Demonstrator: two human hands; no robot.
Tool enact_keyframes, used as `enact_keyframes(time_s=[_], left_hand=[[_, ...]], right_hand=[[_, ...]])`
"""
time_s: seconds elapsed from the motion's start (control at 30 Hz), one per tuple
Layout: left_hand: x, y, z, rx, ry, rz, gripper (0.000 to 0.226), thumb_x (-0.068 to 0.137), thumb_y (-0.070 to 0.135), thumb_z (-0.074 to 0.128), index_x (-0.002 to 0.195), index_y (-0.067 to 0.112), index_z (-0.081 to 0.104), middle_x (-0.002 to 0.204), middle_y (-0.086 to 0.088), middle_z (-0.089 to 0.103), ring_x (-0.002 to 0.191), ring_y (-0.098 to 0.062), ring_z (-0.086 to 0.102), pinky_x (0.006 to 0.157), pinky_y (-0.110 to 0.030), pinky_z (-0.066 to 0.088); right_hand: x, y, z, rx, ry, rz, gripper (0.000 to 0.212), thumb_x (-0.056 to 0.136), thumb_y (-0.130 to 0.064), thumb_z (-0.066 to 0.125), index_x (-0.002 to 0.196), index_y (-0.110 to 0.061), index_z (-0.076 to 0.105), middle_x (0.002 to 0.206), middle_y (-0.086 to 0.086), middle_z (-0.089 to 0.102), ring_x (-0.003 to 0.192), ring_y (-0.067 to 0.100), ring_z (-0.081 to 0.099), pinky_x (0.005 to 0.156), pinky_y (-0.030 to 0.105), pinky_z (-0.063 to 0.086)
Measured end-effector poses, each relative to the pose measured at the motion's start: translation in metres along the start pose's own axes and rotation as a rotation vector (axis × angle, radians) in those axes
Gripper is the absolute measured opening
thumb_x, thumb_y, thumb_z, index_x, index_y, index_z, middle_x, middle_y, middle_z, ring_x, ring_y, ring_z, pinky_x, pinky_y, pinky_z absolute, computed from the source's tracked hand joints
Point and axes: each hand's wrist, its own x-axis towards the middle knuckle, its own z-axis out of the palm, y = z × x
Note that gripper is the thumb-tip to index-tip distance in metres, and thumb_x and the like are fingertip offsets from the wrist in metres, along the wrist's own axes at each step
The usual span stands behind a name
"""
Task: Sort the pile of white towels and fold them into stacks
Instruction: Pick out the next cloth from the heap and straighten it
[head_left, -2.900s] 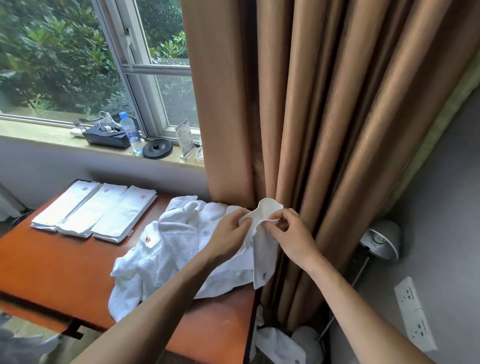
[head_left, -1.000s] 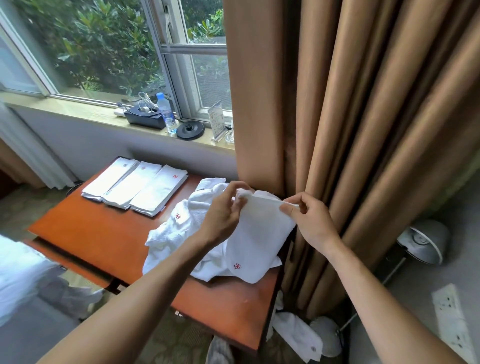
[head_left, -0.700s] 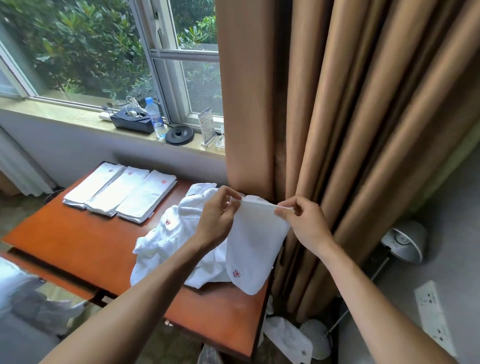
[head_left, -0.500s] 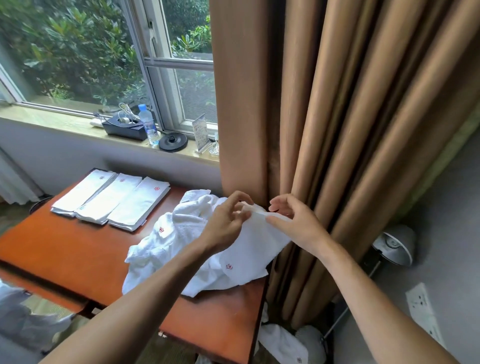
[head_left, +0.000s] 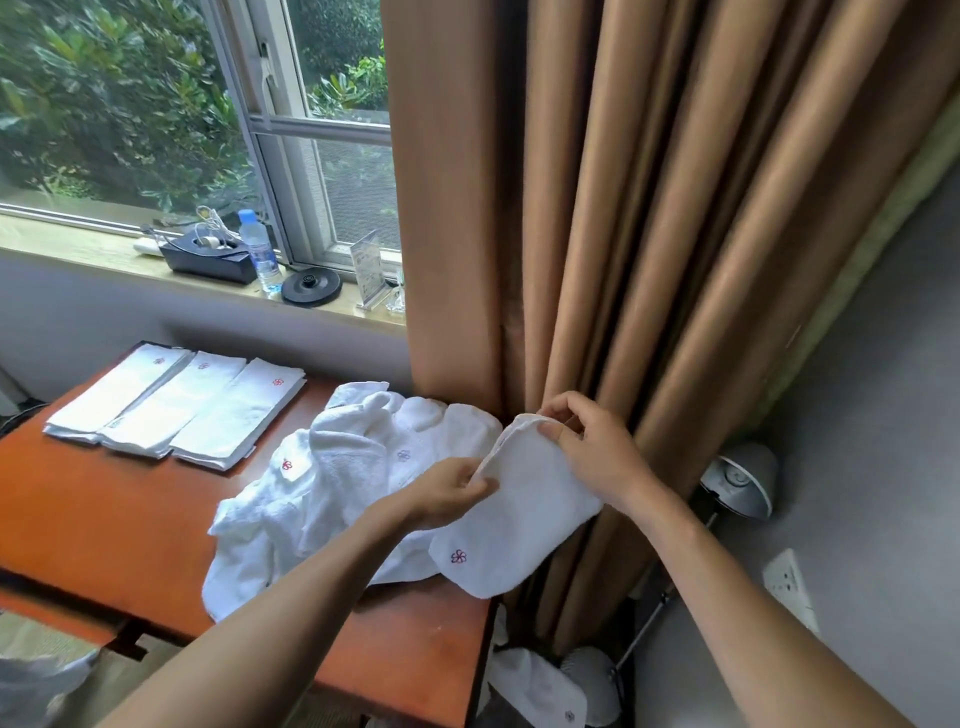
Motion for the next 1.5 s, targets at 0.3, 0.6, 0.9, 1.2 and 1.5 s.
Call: enact_keyframes(time_s=[0.3,0.6,0.9,1.2,1.5], left_hand=[[0.014,0.006,0.038,0.158,0.084,0.078,0.004,0.097,0.019,0.057,0.100,0.019,0.056,0.095,-0.006,0.065,0.085,-0.029,0.063,0.071,-0.043,0.056],[0.028,0.047,0.037,0.359,0.152,0.307,0.028,0.101,0.026,0.055,0.126,0.029,0.068,0.109,0.020,0.070,0.098,0.005,0.059,0.074,-0.016,0.043],[0.014,0.043,0.015,0.438,0.148,0.228,0.025,0.093,0.036,0.070,0.107,0.028,0.051,0.100,0.011,0.064,0.079,-0.013,0.057,0.072,-0.036,0.047],[-0.001,0.016,0.004,0.162,0.310,0.152,0.012,0.081,0.018,0.076,0.086,0.021,0.064,0.078,0.009,0.065,0.077,-0.008,0.059,0.066,-0.029,0.046],[0.002,0.020,0.002,0.350,0.326,0.209,0.018,0.093,0.032,0.070,0.102,0.022,0.058,0.092,0.006,0.066,0.088,-0.018,0.059,0.075,-0.040,0.048]], right_hand=[[-0.036,0.047,-0.051,0.001,0.087,0.145,0.013,0.099,-0.033,0.063,0.110,-0.039,0.057,0.106,-0.017,0.065,0.094,-0.003,0.063,0.071,0.020,0.047],[-0.035,0.059,-0.035,-0.365,-0.040,0.052,0.055,0.083,-0.022,0.078,0.134,-0.032,0.061,0.140,-0.010,0.045,0.136,0.016,0.036,0.115,0.033,0.033],[-0.027,0.061,-0.005,-0.440,-0.088,0.032,0.019,0.088,-0.047,0.071,0.082,-0.037,0.056,0.085,-0.024,0.061,0.108,0.013,0.056,0.095,0.031,0.040],[-0.025,0.064,0.005,-0.267,-0.190,0.124,0.016,0.087,-0.047,0.073,0.087,-0.037,0.061,0.086,-0.018,0.068,0.086,0.005,0.064,0.075,0.033,0.052],[-0.020,0.051,0.031,-0.029,-0.199,0.083,0.011,0.099,-0.027,0.067,0.089,-0.029,0.062,0.086,-0.011,0.070,0.082,0.010,0.063,0.077,0.040,0.052]])
